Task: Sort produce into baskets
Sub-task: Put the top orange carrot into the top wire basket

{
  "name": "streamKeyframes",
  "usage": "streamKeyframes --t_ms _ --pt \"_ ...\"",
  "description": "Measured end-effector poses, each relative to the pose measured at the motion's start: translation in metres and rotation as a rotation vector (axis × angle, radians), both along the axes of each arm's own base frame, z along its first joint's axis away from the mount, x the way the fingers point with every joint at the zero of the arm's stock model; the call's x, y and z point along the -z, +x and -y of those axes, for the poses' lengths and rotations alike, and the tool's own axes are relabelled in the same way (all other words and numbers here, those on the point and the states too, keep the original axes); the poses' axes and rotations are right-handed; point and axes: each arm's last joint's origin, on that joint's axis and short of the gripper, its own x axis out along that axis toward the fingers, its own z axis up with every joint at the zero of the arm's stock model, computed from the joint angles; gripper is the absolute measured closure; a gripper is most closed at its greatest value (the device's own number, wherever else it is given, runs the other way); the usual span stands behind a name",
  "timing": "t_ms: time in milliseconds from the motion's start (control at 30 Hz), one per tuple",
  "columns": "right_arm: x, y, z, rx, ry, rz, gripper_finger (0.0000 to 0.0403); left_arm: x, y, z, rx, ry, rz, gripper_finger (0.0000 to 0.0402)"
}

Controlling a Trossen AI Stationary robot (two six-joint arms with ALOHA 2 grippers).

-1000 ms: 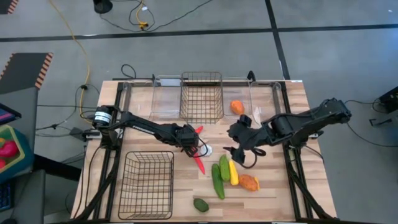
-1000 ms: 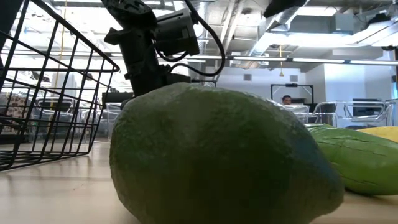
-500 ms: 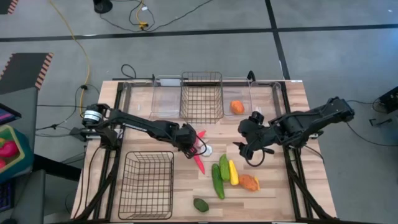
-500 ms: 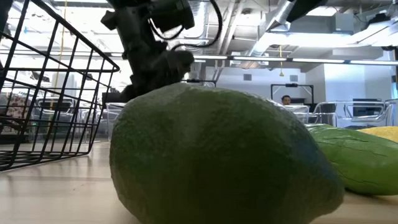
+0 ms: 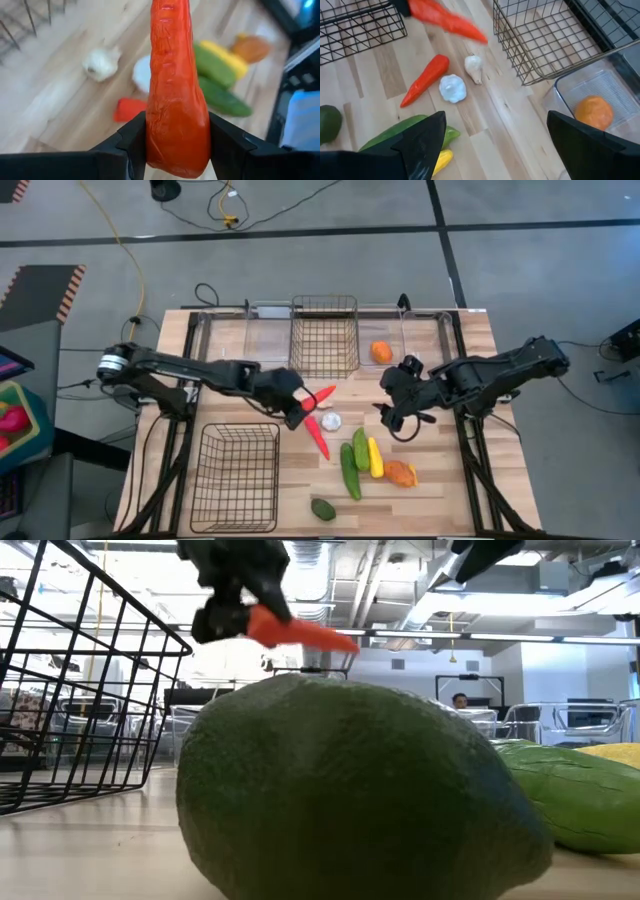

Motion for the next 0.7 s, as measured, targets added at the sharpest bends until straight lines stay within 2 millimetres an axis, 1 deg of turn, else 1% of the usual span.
streamKeyframes --t_ms 67,167,267,333,433,567,700 --pt "0.0 0.001 0.0 0.0 0.0 0.0 0.0029 -0.012 -0.003 -0.003 -0.03 0.053 0.071 0.0246" --pt "0.001 0.002 -0.001 0.0 0.001 0.003 0.0029 -0.028 -0.005 -0.013 -0.093 0.183 0.176 0.0243" --pt "0.001 0.003 0.0 0.001 0.001 0.001 0.0029 -0.037 -0.003 -0.026 -0.154 0.335 0.247 0.0242" --pt "0.002 0.003 -0.001 0.001 0.0 -0.001 0.0029 -0.039 0.0 -0.036 -0.181 0.417 0.268 0.0241" --pt "0.003 0.005 0.0 0.005 -0.001 -0.006 0.0029 -0.034 0.009 -0.053 -0.198 0.488 0.27 0.0241" --pt "0.004 0.006 0.0 0.005 -0.003 -0.012 0.0029 -0.013 0.021 -0.073 -0.179 0.504 0.196 0.0241" --pt "0.005 0.007 -0.001 0.007 -0.004 -0.013 0.0029 0.012 0.031 -0.091 -0.09 0.527 0.114 0.0241"
